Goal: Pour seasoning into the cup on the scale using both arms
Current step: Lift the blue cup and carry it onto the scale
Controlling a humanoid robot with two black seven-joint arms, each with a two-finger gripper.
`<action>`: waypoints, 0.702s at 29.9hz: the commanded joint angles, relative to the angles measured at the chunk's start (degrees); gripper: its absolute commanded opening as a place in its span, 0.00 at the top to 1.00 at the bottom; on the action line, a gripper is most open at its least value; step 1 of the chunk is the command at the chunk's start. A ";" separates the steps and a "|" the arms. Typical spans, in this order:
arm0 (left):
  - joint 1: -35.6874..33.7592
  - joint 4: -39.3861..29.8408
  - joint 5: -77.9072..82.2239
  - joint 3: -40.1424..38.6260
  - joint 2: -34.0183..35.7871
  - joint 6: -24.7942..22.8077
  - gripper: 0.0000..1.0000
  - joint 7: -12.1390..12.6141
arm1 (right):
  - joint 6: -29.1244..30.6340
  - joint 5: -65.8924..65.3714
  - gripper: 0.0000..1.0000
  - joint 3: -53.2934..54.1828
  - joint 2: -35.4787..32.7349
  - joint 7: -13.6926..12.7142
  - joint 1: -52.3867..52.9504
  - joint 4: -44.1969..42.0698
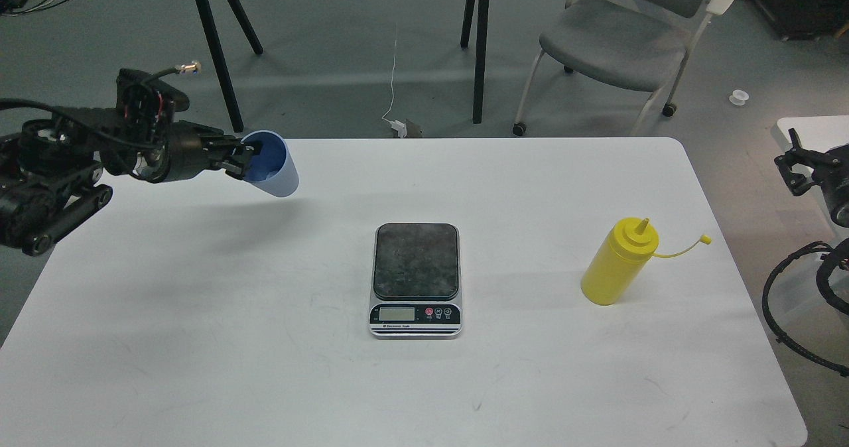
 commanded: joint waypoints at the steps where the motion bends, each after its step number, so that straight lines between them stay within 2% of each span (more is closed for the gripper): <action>1: -2.54 -1.83 0.30 1.28 -6.00 -4.09 0.95 -0.01 | 0.00 0.01 0.01 1.23 -1.33 -0.01 -0.92 0.08; 9: -3.51 -1.48 0.47 7.61 -16.29 -4.36 0.95 -0.01 | 0.00 0.01 0.00 2.12 -3.09 -0.01 -1.88 1.48; 21: -2.90 -0.69 0.47 9.72 -18.23 -4.36 0.90 -0.01 | 0.00 0.01 0.00 2.56 -4.05 -0.01 -2.59 2.63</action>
